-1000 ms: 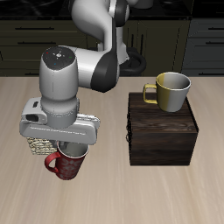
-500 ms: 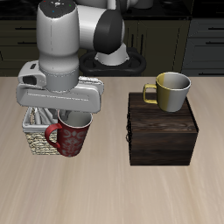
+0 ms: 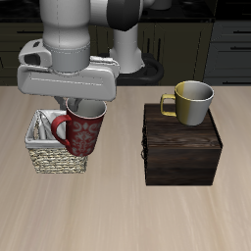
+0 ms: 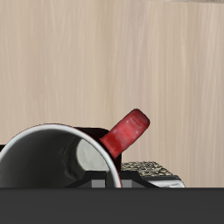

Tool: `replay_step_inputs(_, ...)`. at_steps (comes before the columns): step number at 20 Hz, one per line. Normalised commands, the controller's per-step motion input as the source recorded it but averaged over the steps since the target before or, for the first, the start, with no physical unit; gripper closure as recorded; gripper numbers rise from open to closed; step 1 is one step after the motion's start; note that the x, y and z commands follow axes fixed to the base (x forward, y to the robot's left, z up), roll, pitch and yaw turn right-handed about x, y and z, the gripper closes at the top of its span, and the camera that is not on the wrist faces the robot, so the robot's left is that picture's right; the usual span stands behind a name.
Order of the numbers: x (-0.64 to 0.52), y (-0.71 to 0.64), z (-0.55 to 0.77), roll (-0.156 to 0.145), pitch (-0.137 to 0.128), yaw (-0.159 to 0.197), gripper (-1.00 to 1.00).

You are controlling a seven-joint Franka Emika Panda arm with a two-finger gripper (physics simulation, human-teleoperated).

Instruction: Place the red mug in the basket

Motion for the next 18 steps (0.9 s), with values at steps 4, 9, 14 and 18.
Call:
replay_step_inputs(4, -0.09, 0.03, 0.21, 0.005, -0.026, 0.007, 1.00)
replay_step_inputs(9, -0.08, -0.08, 0.07, -0.018, -0.010, 0.021, 1.00)
replay_step_inputs(14, -0.11, -0.10, 0.06, -0.013, -0.011, 0.011, 1.00)
replay_step_inputs(18, -0.51, -0.13, -0.04, -0.010, 0.000, 0.027, 1.00)
